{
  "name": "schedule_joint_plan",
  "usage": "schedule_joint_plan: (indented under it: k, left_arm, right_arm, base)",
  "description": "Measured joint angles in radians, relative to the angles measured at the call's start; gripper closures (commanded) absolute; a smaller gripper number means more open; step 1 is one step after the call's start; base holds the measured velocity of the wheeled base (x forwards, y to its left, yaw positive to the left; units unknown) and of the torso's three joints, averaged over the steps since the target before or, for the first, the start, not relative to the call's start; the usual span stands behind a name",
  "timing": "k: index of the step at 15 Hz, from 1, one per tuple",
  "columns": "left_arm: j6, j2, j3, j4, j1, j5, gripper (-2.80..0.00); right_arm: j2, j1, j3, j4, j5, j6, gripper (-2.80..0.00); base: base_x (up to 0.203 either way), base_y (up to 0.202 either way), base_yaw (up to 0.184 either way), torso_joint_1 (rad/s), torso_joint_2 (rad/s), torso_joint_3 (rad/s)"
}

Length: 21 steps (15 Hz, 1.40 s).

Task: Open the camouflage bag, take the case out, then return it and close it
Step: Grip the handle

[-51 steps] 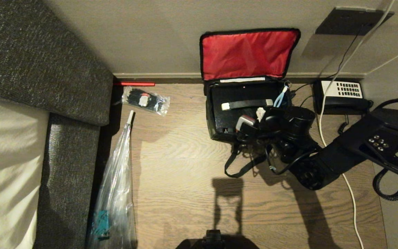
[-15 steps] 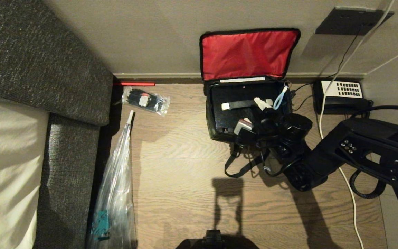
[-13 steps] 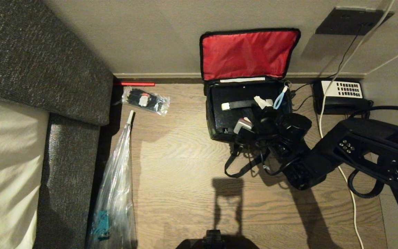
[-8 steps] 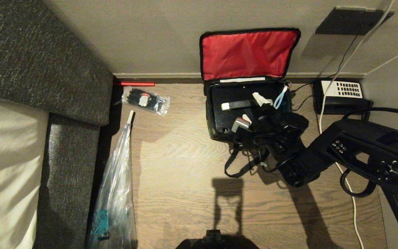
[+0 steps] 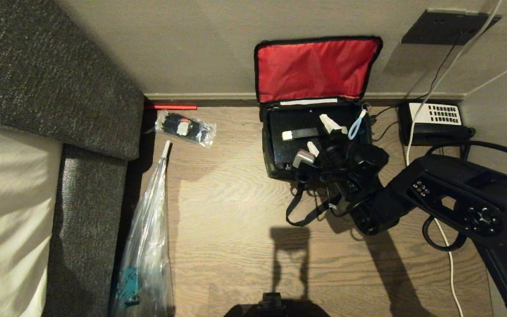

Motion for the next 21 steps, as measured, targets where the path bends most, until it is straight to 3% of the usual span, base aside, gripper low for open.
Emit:
schedule_joint_plan:
  k: [8, 21]
  left_arm:
    - [0.001, 0.000, 0.000, 0.000, 0.000, 0.000, 0.00]
    - [0.000, 0.000, 0.000, 0.000, 0.000, 0.000, 0.00]
  right_arm:
    - [0.068, -0.035, -0.108, -0.004, -0.010, -0.005, -2.80]
    - [0.185, -0.039, -0.307, 0.013, -0.100, -0.002, -2.80]
  base:
    - [0.000, 0.000, 0.000, 0.000, 0.00, 0.000]
    - [0.000, 0.000, 0.000, 0.000, 0.00, 0.000]
